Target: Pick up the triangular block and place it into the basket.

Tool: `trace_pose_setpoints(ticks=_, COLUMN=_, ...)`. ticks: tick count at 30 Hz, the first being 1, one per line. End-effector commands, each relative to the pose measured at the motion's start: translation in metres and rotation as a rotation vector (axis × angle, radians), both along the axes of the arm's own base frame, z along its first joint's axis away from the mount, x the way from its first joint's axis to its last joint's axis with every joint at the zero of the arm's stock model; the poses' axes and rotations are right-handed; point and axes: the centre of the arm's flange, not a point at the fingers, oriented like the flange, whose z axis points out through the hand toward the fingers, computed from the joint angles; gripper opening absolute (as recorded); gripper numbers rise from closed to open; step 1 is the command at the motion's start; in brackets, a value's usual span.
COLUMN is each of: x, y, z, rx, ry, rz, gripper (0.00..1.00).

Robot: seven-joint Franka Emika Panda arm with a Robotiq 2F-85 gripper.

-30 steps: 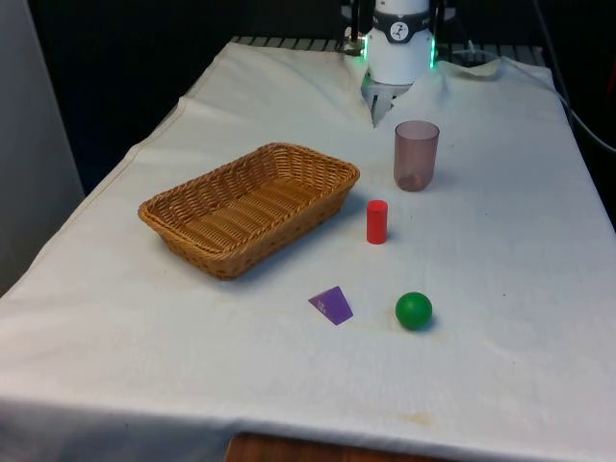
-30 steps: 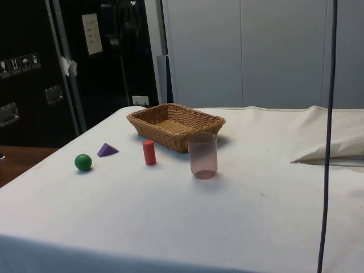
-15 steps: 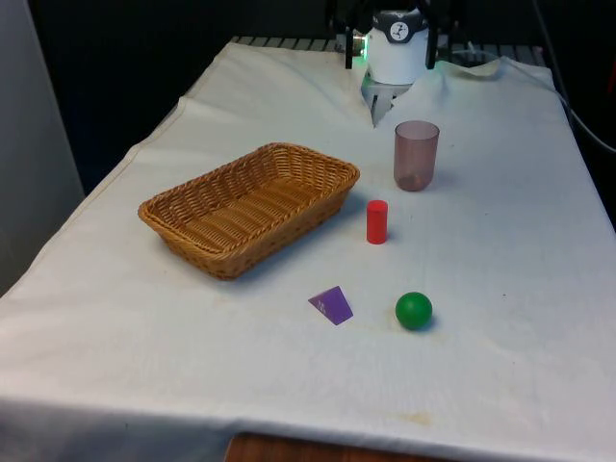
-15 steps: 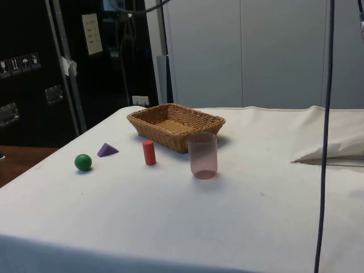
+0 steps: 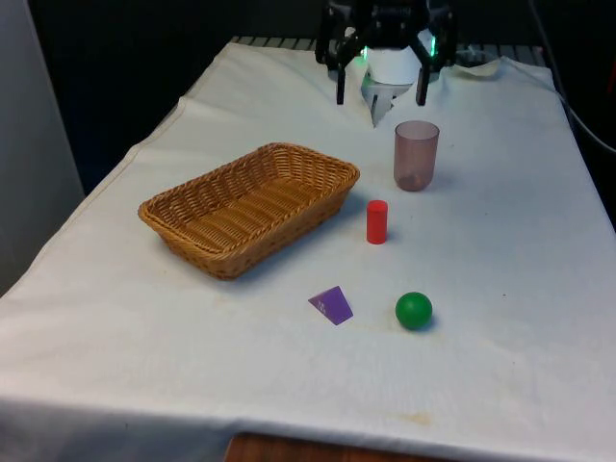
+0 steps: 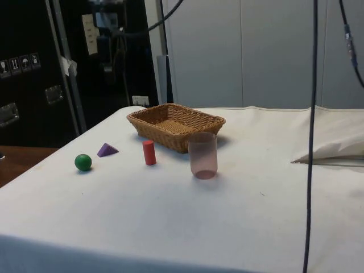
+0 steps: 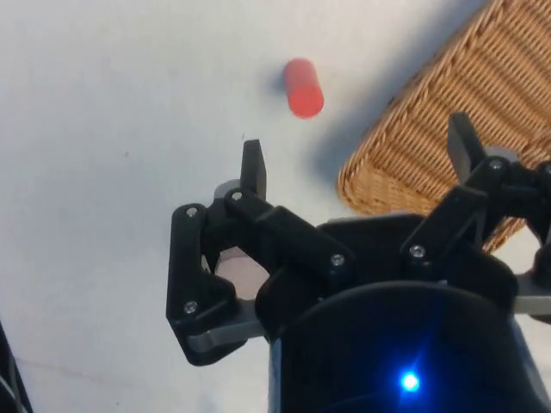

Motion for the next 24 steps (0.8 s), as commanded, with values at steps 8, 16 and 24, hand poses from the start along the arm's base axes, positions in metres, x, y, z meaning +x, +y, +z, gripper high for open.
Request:
trace_pose_setpoints(ticks=8, x=0.021, y=0.001, z=-0.023, rx=-0.023, ry=-0.004, rz=0.04, gripper=1.0)
trace_pose_setpoints(ticks=16, x=0.026, y=-0.003, z=-0.045, rx=-0.034, ry=-0.014, rz=0.085, gripper=1.0)
trace_pose_setpoints(ticks=24, x=0.03, y=-0.01, z=-0.072, rx=-0.045, ry=-0.017, rz=0.129, gripper=1.0)
